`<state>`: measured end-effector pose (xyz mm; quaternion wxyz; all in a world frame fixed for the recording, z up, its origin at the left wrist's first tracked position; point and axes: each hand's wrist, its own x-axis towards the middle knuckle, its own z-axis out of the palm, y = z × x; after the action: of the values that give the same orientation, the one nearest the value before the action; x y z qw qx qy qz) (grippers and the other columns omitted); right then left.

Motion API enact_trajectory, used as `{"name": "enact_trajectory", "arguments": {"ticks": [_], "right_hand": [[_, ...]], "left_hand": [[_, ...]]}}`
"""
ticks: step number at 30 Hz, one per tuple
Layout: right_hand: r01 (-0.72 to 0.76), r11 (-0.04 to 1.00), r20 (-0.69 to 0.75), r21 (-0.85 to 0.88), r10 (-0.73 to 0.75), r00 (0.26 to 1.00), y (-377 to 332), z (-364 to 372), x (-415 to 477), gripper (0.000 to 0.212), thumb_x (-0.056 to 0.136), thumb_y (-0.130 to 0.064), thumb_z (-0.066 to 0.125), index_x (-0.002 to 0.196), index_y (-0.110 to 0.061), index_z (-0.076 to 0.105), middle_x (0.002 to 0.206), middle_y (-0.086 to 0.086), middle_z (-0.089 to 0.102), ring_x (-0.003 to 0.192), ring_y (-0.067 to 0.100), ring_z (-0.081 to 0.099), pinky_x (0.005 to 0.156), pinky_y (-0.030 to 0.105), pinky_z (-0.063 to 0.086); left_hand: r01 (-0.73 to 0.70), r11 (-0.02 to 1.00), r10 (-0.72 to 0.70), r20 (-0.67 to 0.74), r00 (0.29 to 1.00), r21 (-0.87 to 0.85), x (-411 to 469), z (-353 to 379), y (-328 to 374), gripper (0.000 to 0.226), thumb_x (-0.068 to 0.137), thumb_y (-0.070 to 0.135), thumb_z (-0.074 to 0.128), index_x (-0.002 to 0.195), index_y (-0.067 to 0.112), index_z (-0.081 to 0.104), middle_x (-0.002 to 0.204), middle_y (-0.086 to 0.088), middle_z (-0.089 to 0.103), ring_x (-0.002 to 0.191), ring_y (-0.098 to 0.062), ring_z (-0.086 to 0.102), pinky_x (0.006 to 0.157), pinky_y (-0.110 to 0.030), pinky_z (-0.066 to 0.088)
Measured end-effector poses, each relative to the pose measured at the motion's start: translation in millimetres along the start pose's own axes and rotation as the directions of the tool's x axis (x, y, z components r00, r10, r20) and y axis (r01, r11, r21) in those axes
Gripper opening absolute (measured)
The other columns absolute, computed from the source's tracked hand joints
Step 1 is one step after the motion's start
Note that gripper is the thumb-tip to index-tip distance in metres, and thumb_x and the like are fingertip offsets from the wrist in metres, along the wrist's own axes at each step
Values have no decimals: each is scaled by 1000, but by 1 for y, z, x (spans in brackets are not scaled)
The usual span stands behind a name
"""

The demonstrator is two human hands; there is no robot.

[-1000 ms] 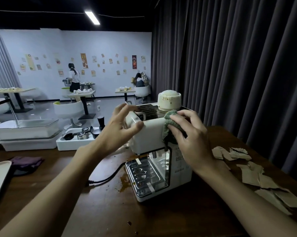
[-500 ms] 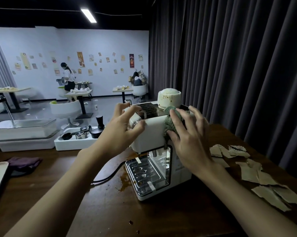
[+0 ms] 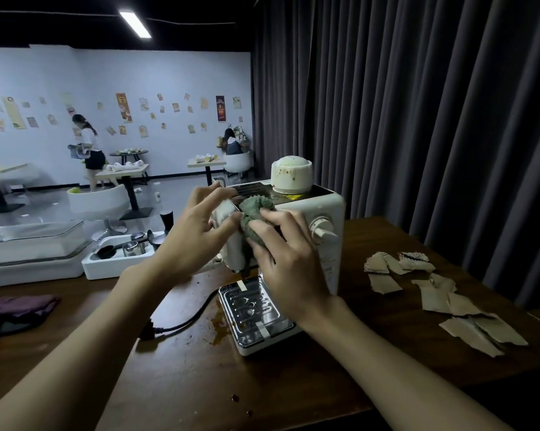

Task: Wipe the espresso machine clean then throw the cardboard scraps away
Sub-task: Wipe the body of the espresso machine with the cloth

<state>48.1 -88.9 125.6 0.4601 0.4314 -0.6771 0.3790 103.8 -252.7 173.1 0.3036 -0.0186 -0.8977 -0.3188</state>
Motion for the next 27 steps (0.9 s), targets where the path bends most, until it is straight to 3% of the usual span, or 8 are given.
{"name": "enact_trajectory", "arguments": {"ticks": [4, 10, 13, 16, 19, 21, 24, 27], "right_hand": [[37, 998, 24, -49, -36, 999, 13, -5, -2, 27, 83, -3, 73, 110, -3, 71, 110, 13, 65, 105, 30, 58, 93, 37, 49], [-110, 992, -102, -69, 102, 990, 20, -7, -10, 21, 82, -5, 74, 103, -1, 71, 101, 11, 64, 99, 27, 56, 90, 38, 48], [1, 999, -38, -47, -3, 999, 4, 1, -11, 21, 82, -2, 74, 103, -1, 71, 101, 12, 64, 98, 27, 56, 88, 34, 48], [115, 993, 60, 5, -116, 991, 2, 1, -11, 26, 81, 2, 74, 107, -2, 71, 103, 11, 64, 100, 28, 54, 87, 35, 49], [86, 996, 35, 28, -87, 996, 19, -3, -13, 23, 84, -2, 73, 107, -3, 72, 103, 11, 64, 99, 28, 56, 89, 36, 49], [-2, 999, -29, 43, 3, 1000, 27, -4, -14, 20, 84, -4, 74, 104, -3, 72, 101, 10, 65, 98, 28, 58, 90, 36, 49], [-80, 995, -73, 61, 84, 994, 18, 1, -15, 18, 83, -3, 74, 101, -2, 72, 99, 10, 64, 98, 27, 57, 91, 33, 47], [46, 996, -7, 82, -45, 999, 5, 6, -17, 15, 87, -3, 68, 101, -4, 72, 99, 8, 63, 95, 28, 56, 86, 36, 49]], "left_hand": [[32, 999, -32, 8, 999, 6, -3, -2, 5, 48, 95, 50, 47, 140, 33, 50, 153, 5, 34, 134, -3, 34, 102, -27, 31], [38, 998, -39, 20, 999, 50, -4, -4, 6, 46, 98, 47, 49, 142, 35, 48, 156, 6, 33, 136, -6, 34, 102, -29, 30], [56, 998, -56, 2, 998, 22, -5, -2, 9, 40, 99, 47, 49, 139, 37, 50, 155, 5, 36, 144, -12, 34, 111, -34, 32], [89, 993, -91, -24, 996, -73, -7, 0, 14, 30, 94, 60, 41, 122, 57, 50, 149, 8, 41, 142, -15, 39, 114, -50, 37], [112, 986, -119, -45, 992, -124, -9, 4, 15, 27, 87, 71, 38, 111, 72, 50, 146, 12, 43, 140, -20, 42, 109, -58, 42], [120, 986, -128, -56, 990, -118, -8, 7, 15, 29, 87, 71, 40, 114, 69, 50, 148, 12, 42, 140, -17, 42, 109, -56, 42], [131, 987, -140, -91, 986, -93, -8, 10, 15, 34, 94, 59, 40, 124, 50, 53, 146, 10, 45, 140, -14, 41, 112, -53, 39], [119, 989, -128, -100, 987, -89, -8, 11, 14, 41, 95, 55, 37, 129, 41, 54, 143, 11, 45, 139, -15, 42, 112, -52, 40]]}}
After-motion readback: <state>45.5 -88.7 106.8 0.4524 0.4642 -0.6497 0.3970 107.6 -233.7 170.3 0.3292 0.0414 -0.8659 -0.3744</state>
